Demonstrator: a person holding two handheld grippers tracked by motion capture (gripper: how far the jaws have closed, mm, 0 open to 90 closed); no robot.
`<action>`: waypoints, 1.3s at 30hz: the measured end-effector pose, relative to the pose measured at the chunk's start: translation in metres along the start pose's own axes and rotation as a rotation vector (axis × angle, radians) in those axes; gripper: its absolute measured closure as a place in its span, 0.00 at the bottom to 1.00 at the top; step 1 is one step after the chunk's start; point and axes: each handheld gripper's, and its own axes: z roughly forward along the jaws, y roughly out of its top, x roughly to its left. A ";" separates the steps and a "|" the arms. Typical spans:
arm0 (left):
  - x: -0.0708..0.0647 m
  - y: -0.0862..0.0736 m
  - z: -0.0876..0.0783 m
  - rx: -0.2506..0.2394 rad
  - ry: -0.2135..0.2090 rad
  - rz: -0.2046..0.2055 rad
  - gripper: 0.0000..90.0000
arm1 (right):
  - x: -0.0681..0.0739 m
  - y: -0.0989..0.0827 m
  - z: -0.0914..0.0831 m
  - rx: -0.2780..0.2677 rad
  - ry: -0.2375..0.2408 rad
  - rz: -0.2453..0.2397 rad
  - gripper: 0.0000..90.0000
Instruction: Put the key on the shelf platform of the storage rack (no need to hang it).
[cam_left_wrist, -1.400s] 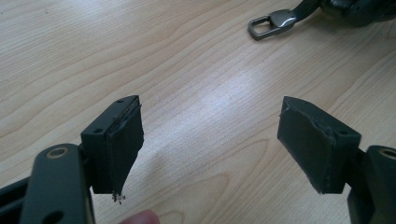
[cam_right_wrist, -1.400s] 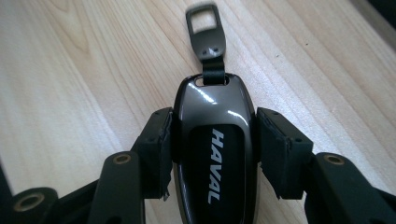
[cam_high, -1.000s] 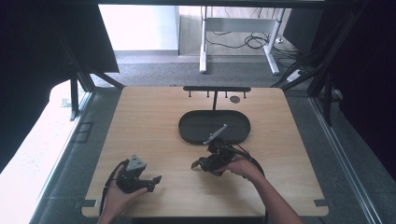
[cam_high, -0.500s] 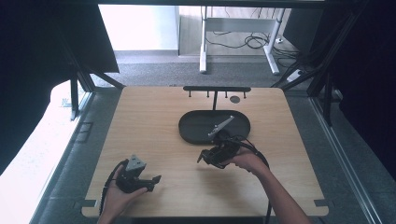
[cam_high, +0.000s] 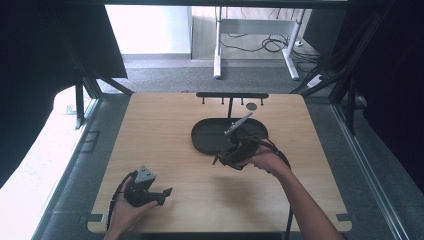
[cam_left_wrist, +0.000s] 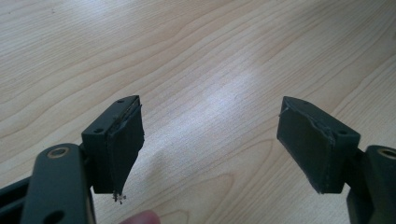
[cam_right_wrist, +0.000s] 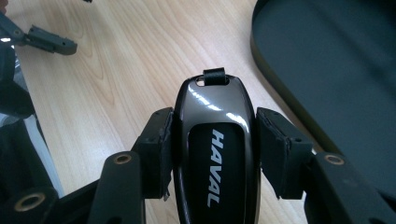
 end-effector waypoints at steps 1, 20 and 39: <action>0.000 0.000 0.000 0.000 0.000 0.000 0.26 | 0.000 0.000 0.000 0.000 0.000 0.000 0.55; 0.000 0.000 0.000 0.002 0.000 0.002 0.26 | -0.015 0.019 -0.008 -0.005 -0.038 -0.007 0.55; -0.001 0.000 0.002 0.004 -0.004 0.003 0.26 | -0.029 0.035 -0.010 -0.014 -0.052 -0.009 0.55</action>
